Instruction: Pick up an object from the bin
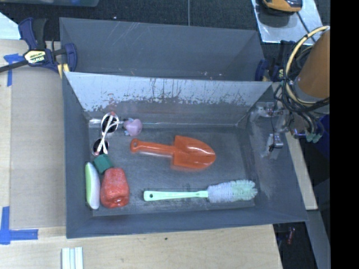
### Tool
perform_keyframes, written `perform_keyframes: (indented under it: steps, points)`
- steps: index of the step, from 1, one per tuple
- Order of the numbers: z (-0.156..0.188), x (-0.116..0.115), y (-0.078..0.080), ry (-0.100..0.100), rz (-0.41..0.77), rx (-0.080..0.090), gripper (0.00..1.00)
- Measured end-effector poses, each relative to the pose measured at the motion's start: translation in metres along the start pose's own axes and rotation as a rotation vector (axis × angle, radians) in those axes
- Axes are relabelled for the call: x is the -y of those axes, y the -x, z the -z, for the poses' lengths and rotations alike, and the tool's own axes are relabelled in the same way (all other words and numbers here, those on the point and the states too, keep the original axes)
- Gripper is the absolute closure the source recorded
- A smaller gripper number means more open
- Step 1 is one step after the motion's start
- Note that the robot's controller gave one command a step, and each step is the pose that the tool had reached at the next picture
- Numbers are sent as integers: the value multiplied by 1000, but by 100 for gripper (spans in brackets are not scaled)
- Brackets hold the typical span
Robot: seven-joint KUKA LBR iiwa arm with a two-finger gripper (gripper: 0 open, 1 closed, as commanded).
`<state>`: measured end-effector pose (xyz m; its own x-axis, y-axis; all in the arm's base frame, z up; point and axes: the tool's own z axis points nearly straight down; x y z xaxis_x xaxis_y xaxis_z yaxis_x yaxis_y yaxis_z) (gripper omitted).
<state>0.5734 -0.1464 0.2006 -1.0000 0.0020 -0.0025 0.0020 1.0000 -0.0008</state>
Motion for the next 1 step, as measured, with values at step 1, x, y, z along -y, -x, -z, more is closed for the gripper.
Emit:
perform_keyframes:
  steps: [1]
  points:
    - [23,-35,-12,1,219,-1,100]
